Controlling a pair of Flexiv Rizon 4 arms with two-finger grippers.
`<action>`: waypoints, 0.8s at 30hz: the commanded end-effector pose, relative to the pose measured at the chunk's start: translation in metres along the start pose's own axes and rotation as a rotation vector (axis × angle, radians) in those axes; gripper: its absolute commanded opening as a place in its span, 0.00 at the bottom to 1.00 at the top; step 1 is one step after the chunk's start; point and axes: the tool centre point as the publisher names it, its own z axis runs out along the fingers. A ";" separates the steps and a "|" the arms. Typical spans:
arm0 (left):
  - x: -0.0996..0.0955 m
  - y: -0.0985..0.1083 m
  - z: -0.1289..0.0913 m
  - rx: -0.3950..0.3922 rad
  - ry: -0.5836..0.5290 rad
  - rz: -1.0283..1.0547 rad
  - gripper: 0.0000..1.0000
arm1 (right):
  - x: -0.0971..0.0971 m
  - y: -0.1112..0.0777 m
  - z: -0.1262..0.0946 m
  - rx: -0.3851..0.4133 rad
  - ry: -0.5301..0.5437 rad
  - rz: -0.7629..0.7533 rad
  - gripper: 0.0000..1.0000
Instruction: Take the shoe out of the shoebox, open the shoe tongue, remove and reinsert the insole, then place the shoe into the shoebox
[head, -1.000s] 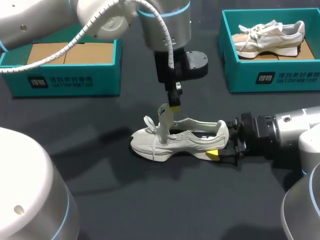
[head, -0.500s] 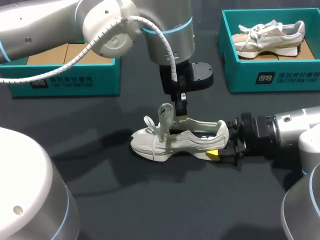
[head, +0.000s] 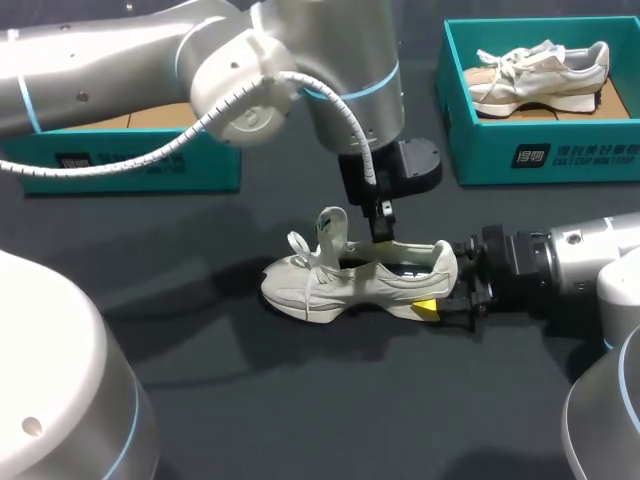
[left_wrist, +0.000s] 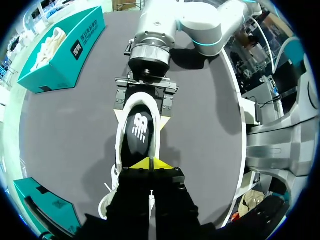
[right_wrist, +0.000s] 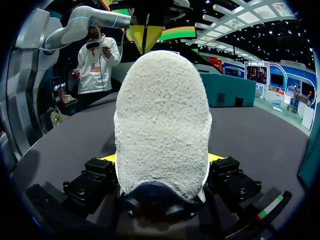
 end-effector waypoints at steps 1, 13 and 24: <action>-0.004 -0.003 0.009 0.014 0.023 0.004 0.00 | 0.000 0.000 0.001 0.004 0.001 0.000 0.00; -0.007 -0.004 0.021 0.017 0.032 0.056 0.00 | 0.000 0.000 0.001 0.004 0.001 0.000 0.00; -0.021 -0.017 0.062 -0.014 0.046 0.088 0.00 | 0.000 0.000 0.001 0.004 0.001 0.000 0.00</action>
